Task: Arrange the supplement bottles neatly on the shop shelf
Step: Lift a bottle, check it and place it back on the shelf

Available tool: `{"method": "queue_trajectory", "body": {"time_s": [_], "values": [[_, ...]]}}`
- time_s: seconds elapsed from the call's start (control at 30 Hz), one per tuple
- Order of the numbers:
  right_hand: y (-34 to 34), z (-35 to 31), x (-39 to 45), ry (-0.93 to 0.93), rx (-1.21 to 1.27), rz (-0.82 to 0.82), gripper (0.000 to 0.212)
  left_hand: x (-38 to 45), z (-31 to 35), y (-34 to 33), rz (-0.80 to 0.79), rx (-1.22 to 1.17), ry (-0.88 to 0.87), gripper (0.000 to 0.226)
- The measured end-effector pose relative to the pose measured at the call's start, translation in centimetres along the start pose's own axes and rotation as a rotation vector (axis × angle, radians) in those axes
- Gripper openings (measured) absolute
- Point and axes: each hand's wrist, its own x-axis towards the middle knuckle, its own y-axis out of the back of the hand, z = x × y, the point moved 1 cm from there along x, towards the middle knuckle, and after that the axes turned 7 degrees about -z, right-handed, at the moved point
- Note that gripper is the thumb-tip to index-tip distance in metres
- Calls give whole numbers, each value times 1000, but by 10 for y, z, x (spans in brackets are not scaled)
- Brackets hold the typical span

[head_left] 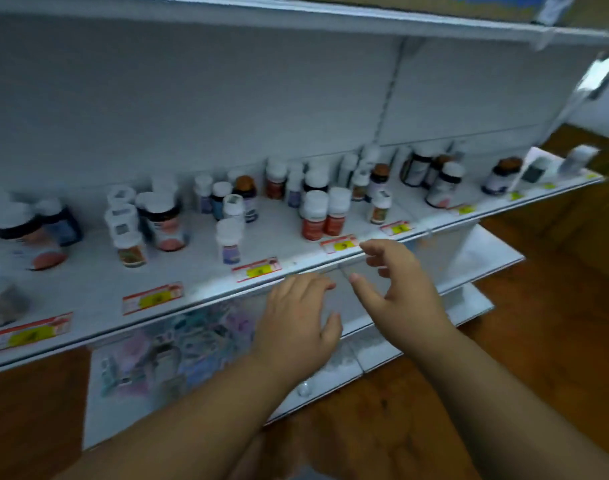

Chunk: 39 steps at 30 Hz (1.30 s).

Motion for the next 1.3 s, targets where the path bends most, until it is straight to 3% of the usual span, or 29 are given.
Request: {"method": "queue_trajectory", "body": {"time_s": [0.27, 0.83, 1.13, 1.3], "values": [[146, 119, -7, -106, -122, 94, 38, 103, 137, -101, -118, -91, -152, 43], [269, 331, 176, -198, -54, 229, 32, 403, 198, -232, -101, -135, -195, 43], [317, 458, 321, -3, 31, 93, 23, 531, 216, -302, 80, -60, 20, 45], [315, 517, 397, 118, 34, -157, 19, 572, 228, -335, 110, -65, 216, 42]]}}
